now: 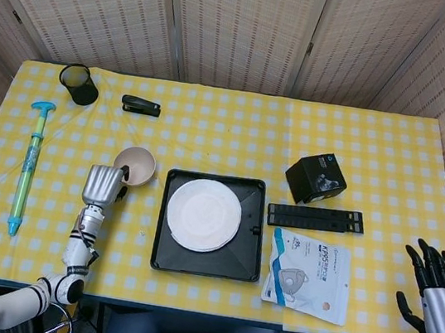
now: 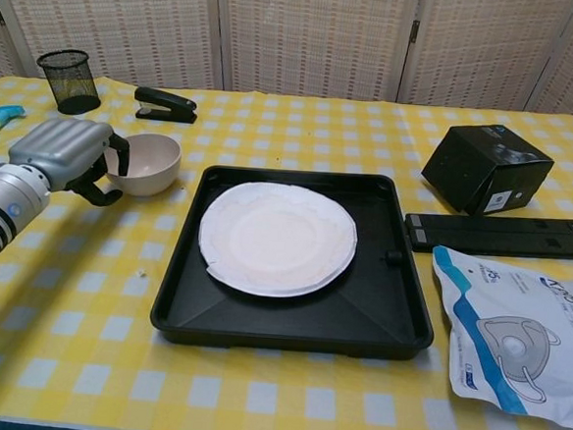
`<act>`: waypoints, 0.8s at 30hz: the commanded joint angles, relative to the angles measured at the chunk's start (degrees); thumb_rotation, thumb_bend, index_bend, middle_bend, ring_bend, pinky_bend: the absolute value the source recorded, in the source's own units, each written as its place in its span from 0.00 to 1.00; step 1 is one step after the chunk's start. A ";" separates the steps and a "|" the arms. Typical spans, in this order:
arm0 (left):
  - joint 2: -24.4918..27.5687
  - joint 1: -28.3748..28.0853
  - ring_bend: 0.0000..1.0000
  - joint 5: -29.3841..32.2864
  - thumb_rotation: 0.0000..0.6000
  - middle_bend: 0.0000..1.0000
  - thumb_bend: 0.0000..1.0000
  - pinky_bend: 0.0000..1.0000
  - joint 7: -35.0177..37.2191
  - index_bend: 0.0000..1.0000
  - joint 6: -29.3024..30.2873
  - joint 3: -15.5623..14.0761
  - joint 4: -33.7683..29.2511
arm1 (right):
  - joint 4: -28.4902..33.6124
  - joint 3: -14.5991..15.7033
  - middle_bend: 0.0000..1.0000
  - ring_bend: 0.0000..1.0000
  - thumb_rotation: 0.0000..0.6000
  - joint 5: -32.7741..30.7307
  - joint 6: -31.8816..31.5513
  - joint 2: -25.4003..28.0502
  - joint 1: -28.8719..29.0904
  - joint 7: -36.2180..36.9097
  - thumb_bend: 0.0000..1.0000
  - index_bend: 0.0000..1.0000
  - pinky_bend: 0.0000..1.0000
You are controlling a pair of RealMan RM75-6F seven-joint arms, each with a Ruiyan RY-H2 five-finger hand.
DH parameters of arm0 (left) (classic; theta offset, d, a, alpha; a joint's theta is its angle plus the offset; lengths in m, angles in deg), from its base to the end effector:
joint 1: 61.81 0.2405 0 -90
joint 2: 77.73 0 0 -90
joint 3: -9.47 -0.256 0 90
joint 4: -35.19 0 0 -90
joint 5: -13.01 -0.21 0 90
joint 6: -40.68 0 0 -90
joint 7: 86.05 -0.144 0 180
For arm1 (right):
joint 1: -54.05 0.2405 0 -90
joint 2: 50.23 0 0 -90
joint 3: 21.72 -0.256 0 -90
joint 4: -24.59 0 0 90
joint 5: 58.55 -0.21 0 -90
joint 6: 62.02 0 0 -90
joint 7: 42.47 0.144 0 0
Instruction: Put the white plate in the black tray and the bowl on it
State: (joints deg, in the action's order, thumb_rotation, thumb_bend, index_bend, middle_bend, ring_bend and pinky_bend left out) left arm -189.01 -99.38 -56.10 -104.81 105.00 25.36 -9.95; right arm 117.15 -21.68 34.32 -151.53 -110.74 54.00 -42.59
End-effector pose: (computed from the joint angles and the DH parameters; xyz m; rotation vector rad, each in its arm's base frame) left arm -0.2225 0.3737 -0.0469 -1.5114 -0.7408 -0.8017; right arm -0.3122 -0.1434 0.1748 1.4444 -0.8458 0.8749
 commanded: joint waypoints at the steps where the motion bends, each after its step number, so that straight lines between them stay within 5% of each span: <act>1: -1.66 -0.90 1.00 -1.18 1.00 1.00 0.38 1.00 3.03 0.62 0.25 -0.24 3.08 | -0.01 -0.06 0.00 0.00 1.00 -0.19 0.16 0.01 0.03 -0.04 0.42 0.00 0.00; 13: -3.40 -1.40 1.00 -4.85 1.00 1.00 0.47 1.00 10.23 0.72 3.52 -1.55 7.45 | 0.02 0.04 0.00 0.00 1.00 -0.17 -0.15 -0.01 -0.24 -0.24 0.42 0.00 0.00; 24: 4.81 2.40 1.00 -8.32 1.00 1.00 0.47 1.00 1.31 0.72 12.04 -3.53 -13.17 | -0.14 1.18 0.00 0.00 1.00 2.93 -1.20 0.15 -0.40 0.44 0.42 0.00 0.00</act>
State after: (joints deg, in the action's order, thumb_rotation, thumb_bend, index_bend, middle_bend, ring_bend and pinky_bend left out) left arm -187.65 -98.67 -63.09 -99.19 114.01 22.74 -15.96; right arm 117.07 -20.68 36.89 -152.55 -110.65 53.60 -42.33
